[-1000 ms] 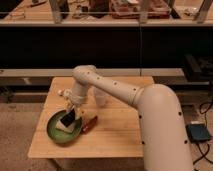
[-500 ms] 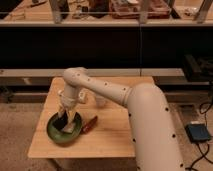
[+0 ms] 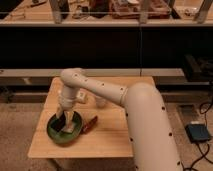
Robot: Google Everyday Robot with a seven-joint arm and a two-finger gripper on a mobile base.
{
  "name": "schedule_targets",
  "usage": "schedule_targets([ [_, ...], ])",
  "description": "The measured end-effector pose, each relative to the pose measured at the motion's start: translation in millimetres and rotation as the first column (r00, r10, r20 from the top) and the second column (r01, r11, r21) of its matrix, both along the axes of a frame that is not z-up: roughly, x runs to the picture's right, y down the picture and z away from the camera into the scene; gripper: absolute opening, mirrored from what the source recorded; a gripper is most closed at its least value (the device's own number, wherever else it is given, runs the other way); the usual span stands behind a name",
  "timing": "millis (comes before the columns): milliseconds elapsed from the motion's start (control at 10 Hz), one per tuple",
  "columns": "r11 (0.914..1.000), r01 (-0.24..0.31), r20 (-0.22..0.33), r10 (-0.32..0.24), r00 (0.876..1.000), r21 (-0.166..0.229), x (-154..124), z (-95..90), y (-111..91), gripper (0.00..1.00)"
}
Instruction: Place the eraser on the white sponge
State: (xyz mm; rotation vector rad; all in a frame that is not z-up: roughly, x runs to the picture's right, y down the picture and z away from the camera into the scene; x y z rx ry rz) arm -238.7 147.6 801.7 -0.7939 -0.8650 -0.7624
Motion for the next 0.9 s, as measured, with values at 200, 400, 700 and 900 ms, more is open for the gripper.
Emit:
schedule_targets([
  [200,1.0,0.005,0.006,-0.005,1.0,-0.002,-1,-0.6,1,0.79],
  [400,1.0,0.007,0.008,-0.007,1.0,-0.002,-1,-1.1,2,0.8],
  [700,0.9988,0.048,0.042,-0.049,0.998,0.008,0,-5.3,3,0.8],
  [900,0.9967,0.077,0.061,-0.079,0.995,0.025,9,-14.2,-2,0.8],
])
